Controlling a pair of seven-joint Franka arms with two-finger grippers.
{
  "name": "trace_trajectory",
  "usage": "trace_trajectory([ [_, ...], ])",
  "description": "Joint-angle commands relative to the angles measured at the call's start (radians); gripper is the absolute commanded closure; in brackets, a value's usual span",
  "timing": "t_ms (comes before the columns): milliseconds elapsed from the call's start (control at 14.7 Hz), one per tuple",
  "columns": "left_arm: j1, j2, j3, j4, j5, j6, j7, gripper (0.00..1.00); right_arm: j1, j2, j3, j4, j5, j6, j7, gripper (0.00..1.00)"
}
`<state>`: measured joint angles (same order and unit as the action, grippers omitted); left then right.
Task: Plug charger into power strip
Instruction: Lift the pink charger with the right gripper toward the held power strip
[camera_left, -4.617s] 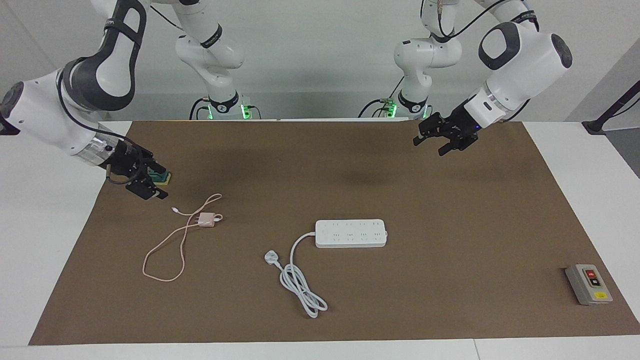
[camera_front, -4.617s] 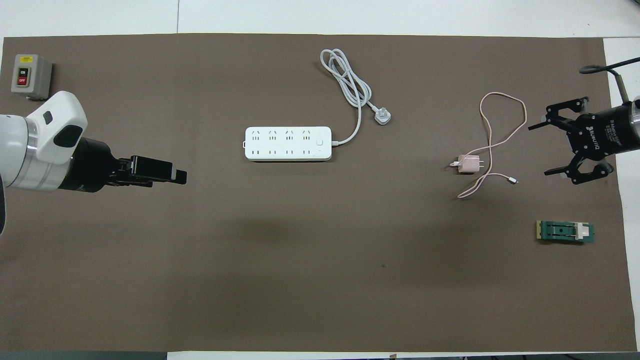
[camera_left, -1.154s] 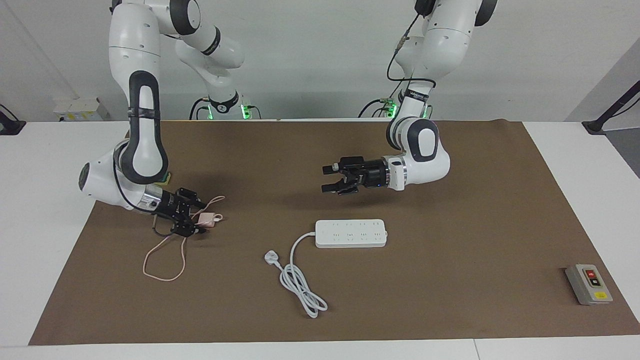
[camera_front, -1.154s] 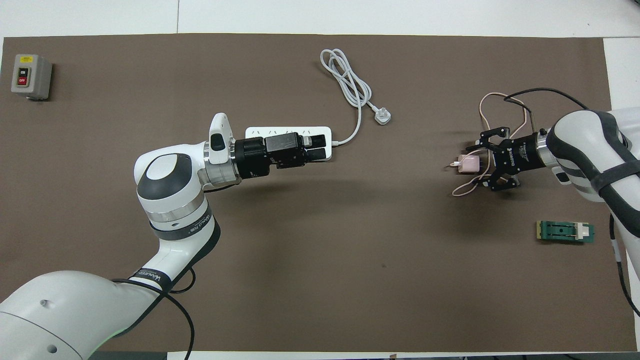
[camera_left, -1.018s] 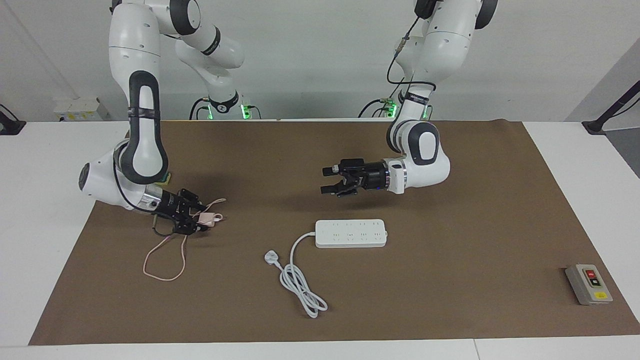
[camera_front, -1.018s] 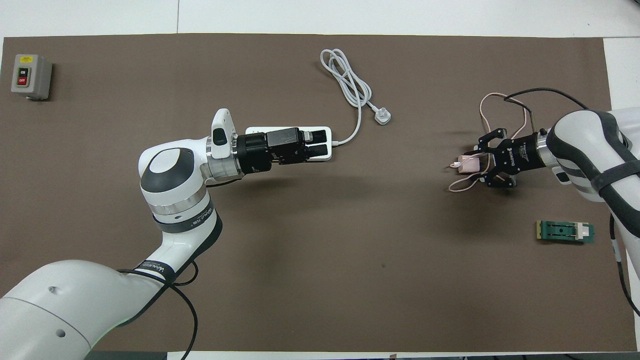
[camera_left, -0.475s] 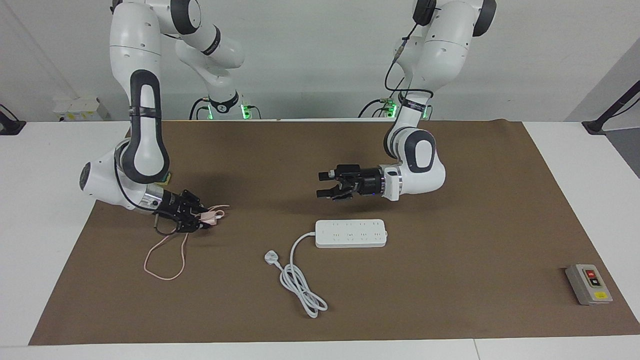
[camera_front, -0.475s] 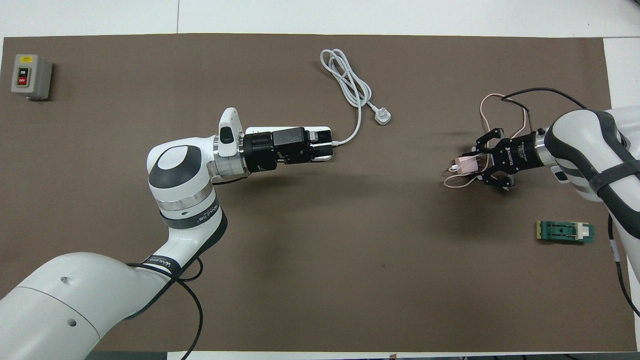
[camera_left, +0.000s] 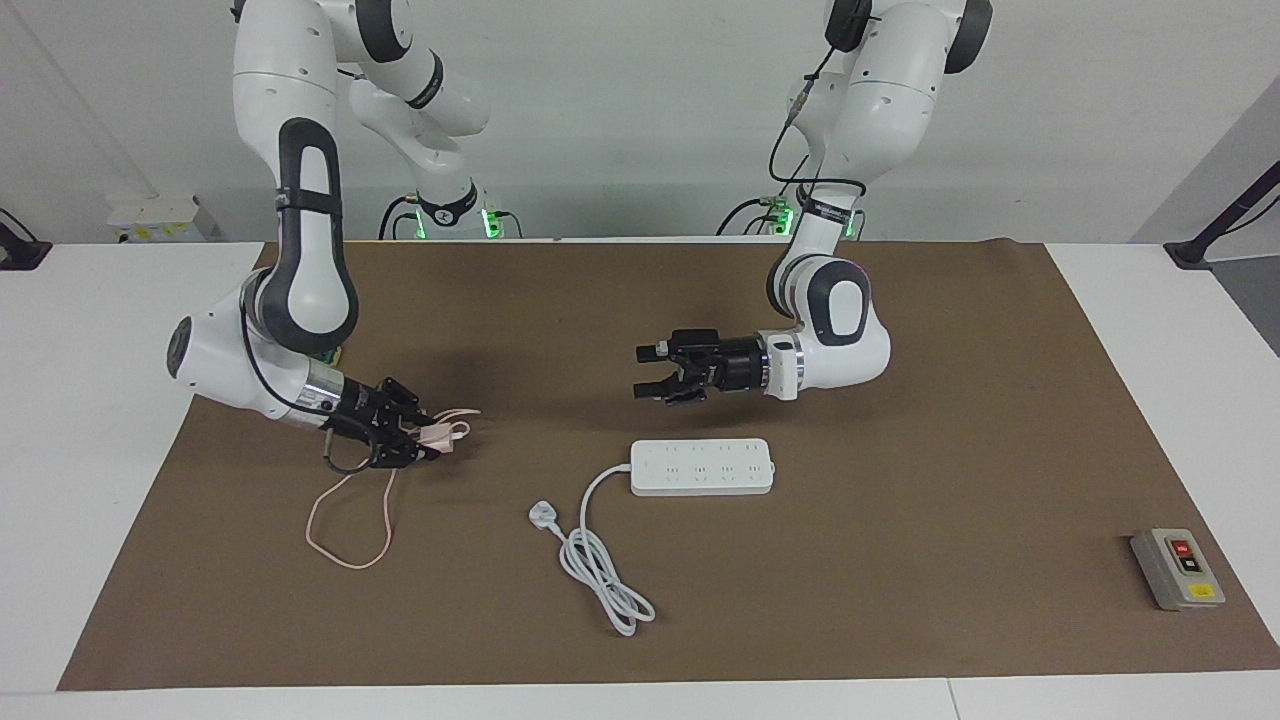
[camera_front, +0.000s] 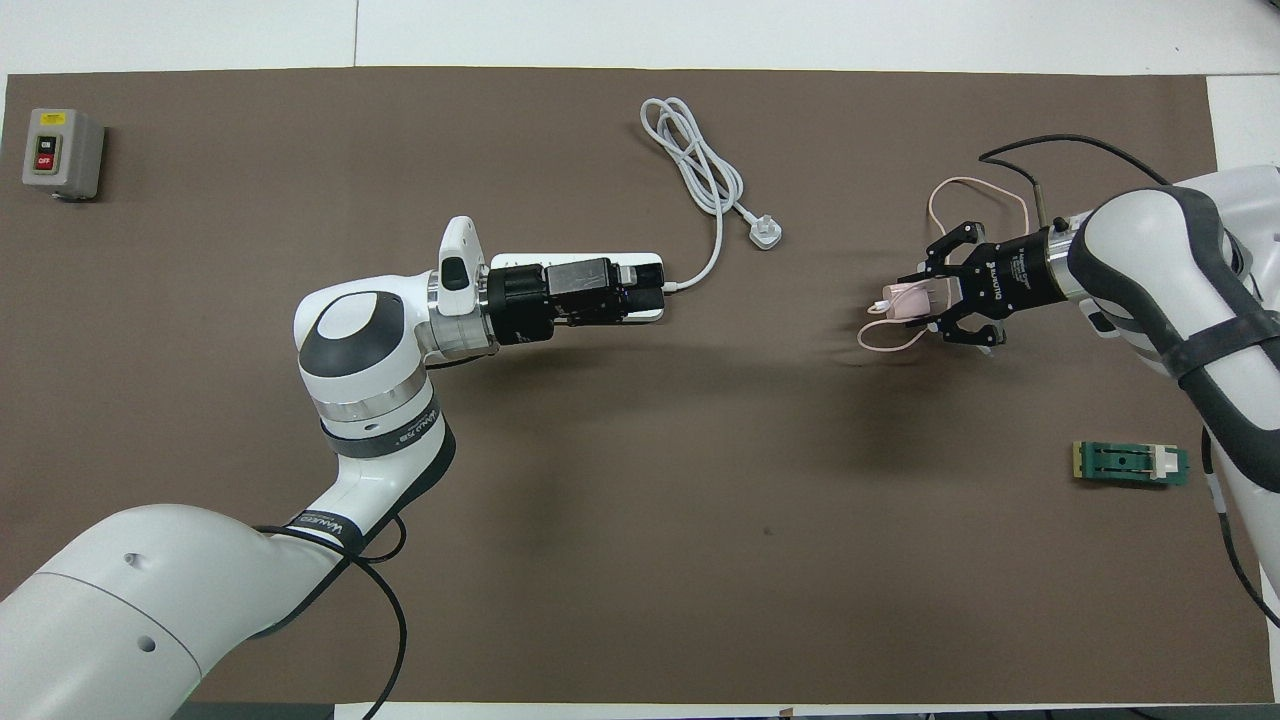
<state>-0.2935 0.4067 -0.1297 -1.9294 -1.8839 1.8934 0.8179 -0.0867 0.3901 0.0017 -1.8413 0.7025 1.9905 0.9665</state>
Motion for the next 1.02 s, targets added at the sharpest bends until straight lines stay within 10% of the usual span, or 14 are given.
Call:
trace_trajectory([
  [0,-0.012,0.007,0.009,0.007,0.011,0.021,0.017,0.00,0.042,-0.057,0.001,-0.006,0.022,-0.016,0.070,1.00],
  [950,-0.025,0.007,0.008,0.004,0.011,0.049,0.020,0.00,0.240,-0.114,0.003,0.088,0.020,-0.018,0.334,1.00],
])
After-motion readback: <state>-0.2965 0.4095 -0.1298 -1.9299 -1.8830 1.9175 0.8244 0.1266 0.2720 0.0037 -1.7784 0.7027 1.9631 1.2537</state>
